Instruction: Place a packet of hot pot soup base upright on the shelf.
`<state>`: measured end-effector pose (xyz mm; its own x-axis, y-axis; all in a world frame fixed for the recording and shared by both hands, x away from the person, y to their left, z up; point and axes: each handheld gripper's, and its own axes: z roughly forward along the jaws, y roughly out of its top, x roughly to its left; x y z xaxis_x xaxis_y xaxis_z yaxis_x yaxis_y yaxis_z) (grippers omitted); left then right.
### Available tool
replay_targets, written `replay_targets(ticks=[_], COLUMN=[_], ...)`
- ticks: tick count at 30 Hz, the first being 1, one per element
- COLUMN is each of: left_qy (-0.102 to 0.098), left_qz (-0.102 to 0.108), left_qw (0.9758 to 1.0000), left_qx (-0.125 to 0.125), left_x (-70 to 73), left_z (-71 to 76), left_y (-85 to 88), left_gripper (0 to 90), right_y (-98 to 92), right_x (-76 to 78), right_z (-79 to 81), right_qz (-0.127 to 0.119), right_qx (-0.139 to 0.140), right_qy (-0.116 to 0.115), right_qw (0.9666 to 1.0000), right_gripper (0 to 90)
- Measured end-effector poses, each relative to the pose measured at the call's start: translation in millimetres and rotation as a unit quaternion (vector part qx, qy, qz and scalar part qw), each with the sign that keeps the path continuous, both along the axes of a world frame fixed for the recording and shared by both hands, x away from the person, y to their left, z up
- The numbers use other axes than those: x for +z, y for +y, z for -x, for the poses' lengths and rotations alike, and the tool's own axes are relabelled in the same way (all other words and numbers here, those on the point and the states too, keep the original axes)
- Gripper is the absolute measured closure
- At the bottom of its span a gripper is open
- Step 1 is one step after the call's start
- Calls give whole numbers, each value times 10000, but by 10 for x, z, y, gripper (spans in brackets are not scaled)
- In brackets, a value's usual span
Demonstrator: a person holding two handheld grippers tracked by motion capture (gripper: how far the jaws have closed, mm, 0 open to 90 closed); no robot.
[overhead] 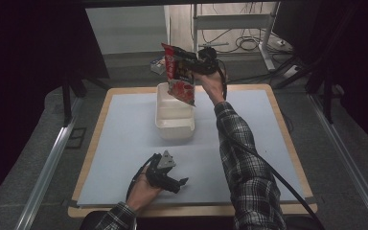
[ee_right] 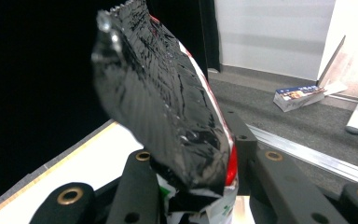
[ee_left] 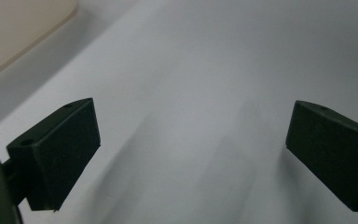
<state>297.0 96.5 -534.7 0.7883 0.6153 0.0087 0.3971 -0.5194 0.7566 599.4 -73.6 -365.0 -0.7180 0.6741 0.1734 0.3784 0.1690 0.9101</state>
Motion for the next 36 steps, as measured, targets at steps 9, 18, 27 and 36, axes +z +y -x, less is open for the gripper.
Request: replay_targets(ticks=[9, 18, 27, 36], left_qy=[-9, -19, -24, -37], left_qz=[-3, -38, -35, -98], left_qw=[10000, 10000, 10000, 9999], left_qx=[-11, -19, -4, -11], left_x=[4, 0, -2, -13], left_z=[4, 11, 14, 18], left_y=[0, -13, -13, -34], left_gripper=[29, 30, 31, 33], right_y=[198, 300, 204, 61], right_x=[-119, -343, -539, -578], right_z=[-83, -68, -58, -24], right_qz=[36, 286, 279, 741], right_qx=[144, 221, 173, 21], right_qy=[-101, -34, 244, 360], right_qw=[9998, 9993, 9992, 9966], right_gripper=[714, 713, 702, 708])
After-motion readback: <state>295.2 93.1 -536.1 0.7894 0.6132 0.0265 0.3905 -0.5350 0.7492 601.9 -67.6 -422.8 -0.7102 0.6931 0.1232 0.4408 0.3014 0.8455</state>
